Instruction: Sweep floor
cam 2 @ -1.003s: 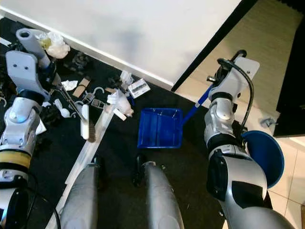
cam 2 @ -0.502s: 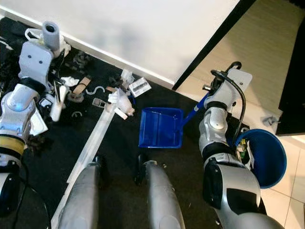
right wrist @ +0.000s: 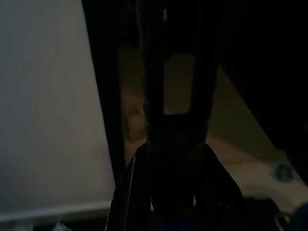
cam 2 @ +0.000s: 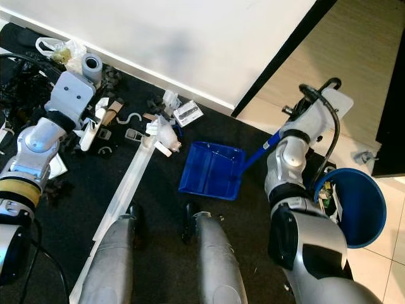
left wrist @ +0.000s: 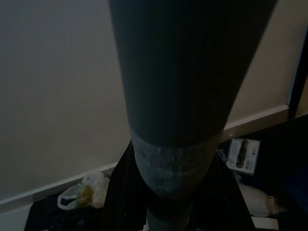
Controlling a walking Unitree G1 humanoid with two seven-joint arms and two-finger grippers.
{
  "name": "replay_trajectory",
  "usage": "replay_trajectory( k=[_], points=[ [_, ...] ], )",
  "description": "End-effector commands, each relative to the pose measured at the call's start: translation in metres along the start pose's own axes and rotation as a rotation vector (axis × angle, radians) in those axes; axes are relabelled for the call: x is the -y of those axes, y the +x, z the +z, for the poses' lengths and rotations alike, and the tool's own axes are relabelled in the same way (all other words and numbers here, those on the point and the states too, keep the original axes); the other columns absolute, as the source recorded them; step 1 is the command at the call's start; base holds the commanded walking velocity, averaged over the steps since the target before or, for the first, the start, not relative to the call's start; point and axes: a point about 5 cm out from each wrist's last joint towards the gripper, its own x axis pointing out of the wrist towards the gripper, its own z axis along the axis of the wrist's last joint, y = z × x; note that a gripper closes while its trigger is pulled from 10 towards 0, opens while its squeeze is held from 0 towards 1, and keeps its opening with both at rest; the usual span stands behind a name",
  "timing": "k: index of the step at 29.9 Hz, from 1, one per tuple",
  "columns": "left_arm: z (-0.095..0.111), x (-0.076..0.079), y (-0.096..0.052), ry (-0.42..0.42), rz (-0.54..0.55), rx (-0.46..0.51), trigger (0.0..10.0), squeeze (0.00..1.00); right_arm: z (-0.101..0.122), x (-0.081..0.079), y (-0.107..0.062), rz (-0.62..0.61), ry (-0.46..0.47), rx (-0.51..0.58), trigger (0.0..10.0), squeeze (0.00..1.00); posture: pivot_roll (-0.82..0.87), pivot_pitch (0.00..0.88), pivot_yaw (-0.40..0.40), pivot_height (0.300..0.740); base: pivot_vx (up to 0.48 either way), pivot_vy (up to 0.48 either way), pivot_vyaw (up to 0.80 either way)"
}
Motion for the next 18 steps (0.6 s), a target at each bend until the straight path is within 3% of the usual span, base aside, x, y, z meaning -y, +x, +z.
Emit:
replay_trajectory(
  k=[1,12,16,18],
  points=[
    [-0.004,0.012,-0.003,0.005,-0.023,0.011,10.0,0.0,0.007,0.003,0.004,-0.01,0.018,0.032,10.0,0.0,0.13,0.475,-0.07,0.74,0.0,0.0,0.0],
    [-0.007,0.012,-0.007,0.007,-0.022,0.012,10.0,0.0,0.012,-0.003,0.007,0.041,-0.011,0.047,10.0,0.0,0.14,0.475,-0.078,0.74,0.0,0.0,0.0],
    [-0.009,0.013,-0.009,0.008,-0.024,0.005,10.0,0.0,0.002,-0.003,0.001,0.075,-0.057,0.02,10.0,0.0,0.14,0.483,-0.079,0.74,0.0,0.0,0.0],
    [-0.011,0.014,-0.01,0.005,-0.024,0.0,10.0,0.0,-0.013,-0.001,-0.009,0.109,-0.113,-0.031,10.0,0.0,0.15,0.493,-0.079,0.74,0.0,0.0,0.0]
  ],
)
